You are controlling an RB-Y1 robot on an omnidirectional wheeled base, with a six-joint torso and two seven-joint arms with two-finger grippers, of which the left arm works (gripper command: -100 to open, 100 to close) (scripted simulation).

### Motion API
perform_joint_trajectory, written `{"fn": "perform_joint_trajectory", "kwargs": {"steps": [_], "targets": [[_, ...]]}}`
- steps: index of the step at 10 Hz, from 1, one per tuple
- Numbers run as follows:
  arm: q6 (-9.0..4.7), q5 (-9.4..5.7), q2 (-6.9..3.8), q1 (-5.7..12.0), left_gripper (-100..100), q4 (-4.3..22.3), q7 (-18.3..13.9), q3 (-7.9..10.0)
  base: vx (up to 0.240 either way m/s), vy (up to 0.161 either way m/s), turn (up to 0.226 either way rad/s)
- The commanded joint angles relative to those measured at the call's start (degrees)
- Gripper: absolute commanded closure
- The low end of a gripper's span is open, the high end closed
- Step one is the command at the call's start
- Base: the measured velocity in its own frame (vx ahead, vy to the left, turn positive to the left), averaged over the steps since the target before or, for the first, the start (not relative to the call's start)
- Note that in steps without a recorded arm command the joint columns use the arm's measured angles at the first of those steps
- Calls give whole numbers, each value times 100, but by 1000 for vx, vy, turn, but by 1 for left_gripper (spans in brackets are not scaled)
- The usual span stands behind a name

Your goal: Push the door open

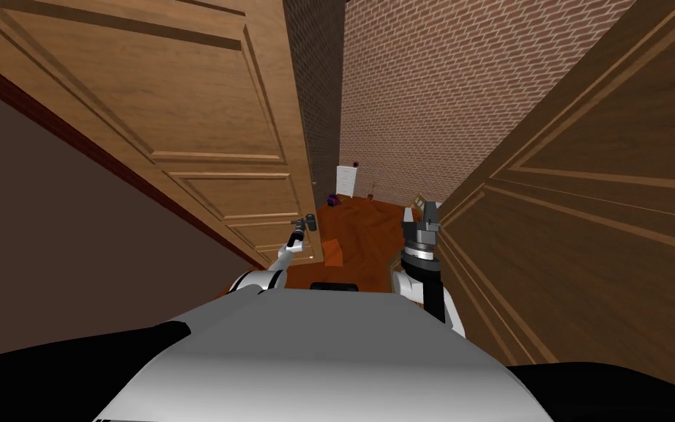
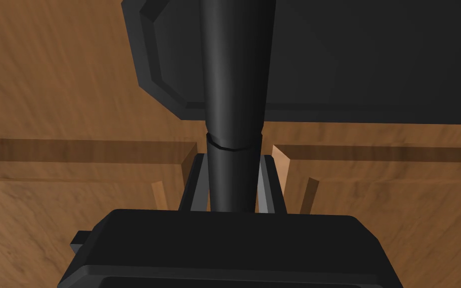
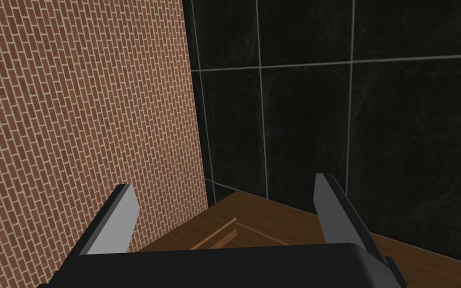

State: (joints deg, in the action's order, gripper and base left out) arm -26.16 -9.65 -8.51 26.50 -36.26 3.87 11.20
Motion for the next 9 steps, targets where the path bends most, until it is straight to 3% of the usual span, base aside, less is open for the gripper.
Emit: {"fn": "perform_joint_trajectory", "kwargs": {"steps": [1,4,6,9], "targets": [[-13,-30,-67,14,100,-31,20,86,177,-45,45],[-25,-81,-130,-8,100,-14,72,231,187,-50,38],[-25,-81,-130,-8,100,-14,72,231,91,-22,22],[-41,-151,-217,-40,100,10,144,430,156,-64,57]]}}
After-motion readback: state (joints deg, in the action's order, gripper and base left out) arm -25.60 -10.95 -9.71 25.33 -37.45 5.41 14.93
